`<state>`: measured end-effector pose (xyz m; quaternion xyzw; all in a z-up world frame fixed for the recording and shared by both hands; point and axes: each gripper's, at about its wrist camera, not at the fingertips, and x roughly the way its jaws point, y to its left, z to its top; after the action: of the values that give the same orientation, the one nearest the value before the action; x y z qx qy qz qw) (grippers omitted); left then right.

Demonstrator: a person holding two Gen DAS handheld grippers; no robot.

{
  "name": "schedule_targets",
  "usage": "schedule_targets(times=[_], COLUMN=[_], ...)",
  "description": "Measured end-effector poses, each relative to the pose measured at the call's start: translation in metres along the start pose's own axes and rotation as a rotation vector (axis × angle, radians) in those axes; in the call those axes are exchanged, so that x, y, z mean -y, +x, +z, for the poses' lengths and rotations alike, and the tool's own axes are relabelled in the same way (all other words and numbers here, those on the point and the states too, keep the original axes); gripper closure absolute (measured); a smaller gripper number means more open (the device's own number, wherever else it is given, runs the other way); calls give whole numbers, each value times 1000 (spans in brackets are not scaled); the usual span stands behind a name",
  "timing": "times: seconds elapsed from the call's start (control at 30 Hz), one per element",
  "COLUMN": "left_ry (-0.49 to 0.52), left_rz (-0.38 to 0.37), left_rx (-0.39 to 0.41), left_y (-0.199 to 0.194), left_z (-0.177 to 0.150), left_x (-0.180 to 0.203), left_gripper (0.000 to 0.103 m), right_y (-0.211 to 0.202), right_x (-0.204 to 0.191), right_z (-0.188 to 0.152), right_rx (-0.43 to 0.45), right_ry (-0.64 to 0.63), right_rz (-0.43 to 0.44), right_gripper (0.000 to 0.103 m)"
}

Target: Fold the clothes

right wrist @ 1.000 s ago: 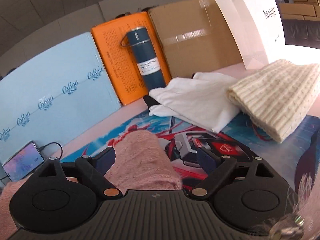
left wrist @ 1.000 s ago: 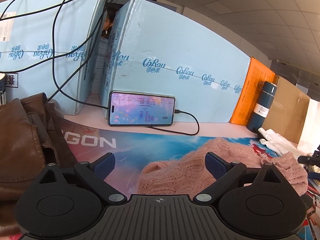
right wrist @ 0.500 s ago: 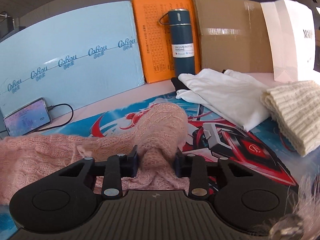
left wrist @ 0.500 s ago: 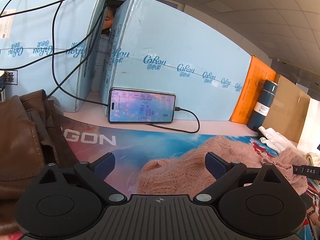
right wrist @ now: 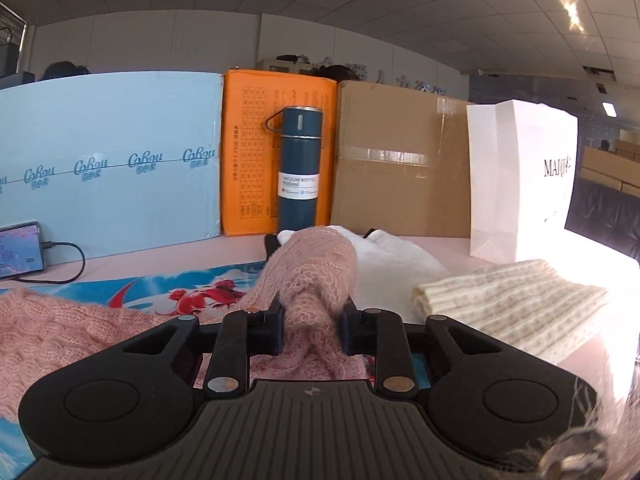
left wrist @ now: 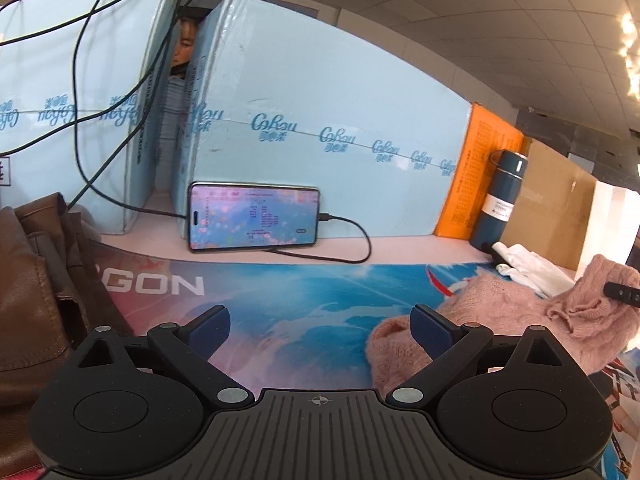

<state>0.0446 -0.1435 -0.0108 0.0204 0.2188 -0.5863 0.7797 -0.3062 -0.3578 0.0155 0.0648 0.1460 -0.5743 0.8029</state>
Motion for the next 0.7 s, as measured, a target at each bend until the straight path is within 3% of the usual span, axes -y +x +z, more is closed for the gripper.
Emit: schedule_targets(times=[0.07, 0.3, 0.4, 0.57, 0.7], left_ry=[17, 82, 82, 33, 12], left_rz=[-57, -79, -58, -37, -34], left_rx=[1, -43, -71, -87, -98], left_y=[-1, 4, 9, 10, 11], left_z=[-1, -4, -5, -5, -4], left_x=[5, 22, 23, 12, 9], left_gripper=[5, 4, 4, 4, 4], right_y=[-2, -25, -33, -51, -67], right_x=[4, -34, -68, -141, -181], right_z=[3, 12, 10, -11, -32], right_rx=[19, 120, 172, 305, 367], right_ry=[-10, -98, -213, -525, -681], right_rz=[2, 101, 129, 124, 229], right_gripper=[80, 80, 80, 80, 80])
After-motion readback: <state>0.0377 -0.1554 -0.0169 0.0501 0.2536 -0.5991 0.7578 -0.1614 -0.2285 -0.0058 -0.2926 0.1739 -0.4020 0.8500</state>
